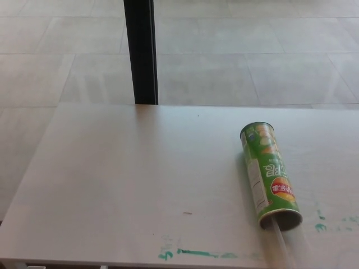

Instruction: Use the finger on the right hand of the robot to pull out the chips tray kept inside a container in the middle of the desk

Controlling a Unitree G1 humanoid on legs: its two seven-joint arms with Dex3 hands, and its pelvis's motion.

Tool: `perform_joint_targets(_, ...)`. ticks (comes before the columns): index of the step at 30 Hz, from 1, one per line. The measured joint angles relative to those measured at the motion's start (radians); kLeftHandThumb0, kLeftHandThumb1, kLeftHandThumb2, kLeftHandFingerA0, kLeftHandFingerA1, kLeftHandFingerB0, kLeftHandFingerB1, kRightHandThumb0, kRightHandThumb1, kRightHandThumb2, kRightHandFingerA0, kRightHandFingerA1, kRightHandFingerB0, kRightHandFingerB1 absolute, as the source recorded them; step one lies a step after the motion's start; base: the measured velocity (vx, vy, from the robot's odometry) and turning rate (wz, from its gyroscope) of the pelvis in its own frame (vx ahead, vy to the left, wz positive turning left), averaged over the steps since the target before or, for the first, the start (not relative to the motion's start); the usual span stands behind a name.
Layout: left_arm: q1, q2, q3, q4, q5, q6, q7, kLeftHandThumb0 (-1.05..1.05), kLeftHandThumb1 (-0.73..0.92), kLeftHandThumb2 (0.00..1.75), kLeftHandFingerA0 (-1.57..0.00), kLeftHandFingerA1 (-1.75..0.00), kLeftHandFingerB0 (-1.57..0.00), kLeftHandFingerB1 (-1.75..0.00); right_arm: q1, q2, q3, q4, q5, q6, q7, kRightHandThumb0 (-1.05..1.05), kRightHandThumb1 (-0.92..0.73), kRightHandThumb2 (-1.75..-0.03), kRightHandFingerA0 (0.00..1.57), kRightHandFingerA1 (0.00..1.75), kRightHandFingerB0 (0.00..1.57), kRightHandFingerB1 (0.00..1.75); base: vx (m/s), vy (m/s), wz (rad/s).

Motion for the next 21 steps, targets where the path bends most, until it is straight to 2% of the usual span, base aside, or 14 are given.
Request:
perform_joint_targets(1, 0.000, 0.000, 0.000, 0.001, 0.000, 0.000, 0.000, -0.26, 0.65, 0.64, -0.58, -0.72, -0.52, -0.61, 0.001, 0.000, -0.001, -0.002, 0.000, 0.001, 0.001, -0.40, -0.59, -0.59, 0.84, 1.26, 0.28, 0.31, 0.00, 0.000, 0.00)
perform_joint_targets(2, -0.001, 0.000, 0.000, 0.004, 0.000, -0.001, 0.000, -0.26, 0.65, 0.64, -0.58, -0.72, -0.53, -0.61, 0.002, 0.002, -0.006, -0.009, 0.001, 0.004, 0.003, -0.38, -0.56, -0.61, 0.81, 1.20, 0.05, 0.20, 0.00, 0.000, 0.00)
perform_joint_targets(3, -0.003, 0.001, -0.001, 0.010, 0.000, -0.001, 0.000, -0.26, 0.65, 0.64, -0.58, -0.72, -0.53, -0.61, 0.001, 0.006, -0.011, -0.017, 0.001, 0.009, 0.004, -0.38, -0.56, -0.61, 0.81, 1.20, 0.05, 0.20, 0.00, 0.000, 0.00)
perform_joint_targets(4, -0.005, 0.001, -0.002, 0.017, 0.000, -0.001, 0.000, -0.24, 0.65, 0.64, -0.59, -0.73, -0.52, -0.61, 0.001, 0.009, -0.019, -0.029, 0.001, 0.015, 0.004, -0.48, -0.48, -0.78, 0.81, 1.08, 0.00, 0.10, 0.00, 0.000, 0.00)
perform_joint_targets(5, -0.004, 0.001, -0.002, 0.017, 0.000, -0.001, 0.000, -0.25, 0.66, 0.63, -0.58, -0.72, -0.53, -0.61, 0.000, 0.012, -0.024, -0.034, -0.001, 0.019, 0.004, -0.38, -0.54, -0.56, 0.83, 1.17, 0.00, 0.00, 0.00, 0.000, 0.00)
perform_joint_targets(6, -0.003, 0.001, -0.004, 0.017, 0.000, -0.001, 0.000, -0.25, 0.66, 0.63, -0.58, -0.72, -0.53, -0.61, -0.005, 0.021, -0.034, -0.042, -0.003, 0.027, 0.003, -0.38, -0.54, -0.56, 0.84, 1.18, 0.00, 0.00, 0.00, 0.000, 0.00)
perform_joint_targets(7, -0.001, 0.001, -0.005, 0.016, 0.000, -0.001, 0.000, -0.25, 0.67, 0.62, -0.59, -0.71, -0.53, -0.60, -0.012, 0.035, -0.043, -0.050, -0.004, 0.033, 0.000, -0.39, -0.46, -0.68, 0.87, 1.15, 0.00, 0.00, 0.00, 0.000, 0.00)
perform_joint_targets(8, -0.001, 0.001, -0.008, 0.017, 0.001, -0.001, 0.000, -0.24, 0.65, 0.63, -0.59, -0.74, -0.52, -0.61, -0.020, 0.050, -0.054, -0.061, -0.003, 0.041, -0.002, -0.36, -0.52, -0.56, 0.85, 1.17, 0.00, 0.00, 0.00, 0.000, 0.00)
perform_joint_targets(14, -0.004, 0.001, -0.012, 0.033, 0.000, -0.003, 0.000, -0.25, 0.66, 0.62, -0.61, -0.73, -0.53, -0.60, -0.055, 0.105, -0.134, -0.094, 0.016, 0.054, -0.020, -0.37, -0.51, -0.56, 0.86, 1.22, 0.00, 0.00, 0.00, 0.000, 0.00)
perform_joint_targets(15, -0.003, 0.001, -0.013, 0.033, 0.000, -0.003, 0.000, -0.24, 0.66, 0.62, -0.61, -0.74, -0.53, -0.60, -0.055, 0.110, -0.152, -0.104, 0.023, 0.054, -0.021, -0.39, -0.45, -0.67, 0.89, 1.20, 0.00, 0.00, 0.00, 0.000, 0.00)
perform_joint_targets(16, -0.003, 0.001, -0.013, 0.033, 0.001, -0.003, 0.001, -0.25, 0.66, 0.61, -0.60, -0.73, -0.52, -0.59, -0.054, 0.111, -0.167, -0.112, 0.031, 0.055, -0.020, -0.36, -0.51, -0.55, 0.84, 1.23, 0.00, 0.00, 0.00, 0.000, 0.00)
perform_joint_targets(18, -0.003, 0.001, -0.014, 0.034, 0.001, -0.003, 0.001, -0.24, 0.65, 0.62, -0.61, -0.73, -0.51, -0.59, -0.050, 0.112, -0.197, -0.131, 0.048, 0.058, -0.019, -0.36, -0.50, -0.55, 0.86, 1.24, 0.00, 0.00, 0.00, 0.000, 0.00)
perform_joint_targets(19, -0.004, 0.002, -0.015, 0.034, 0.001, -0.003, 0.001, -0.24, 0.66, 0.62, -0.60, -0.72, -0.51, -0.59, -0.046, 0.112, -0.207, -0.137, 0.054, 0.059, -0.018, -0.38, -0.44, -0.66, 0.90, 1.18, 0.00, 0.00, 0.00, 0.000, 0.00)
perform_joint_targets(21, -0.005, 0.002, -0.019, 0.034, 0.001, -0.003, 0.001, -0.22, 0.65, 0.63, -0.60, -0.74, -0.49, -0.60, -0.020, 0.112, -0.245, -0.155, 0.075, 0.061, -0.010, -0.34, -0.50, -0.55, 0.86, 1.20, 0.00, 0.00, 0.00, 0.000, 0.00)
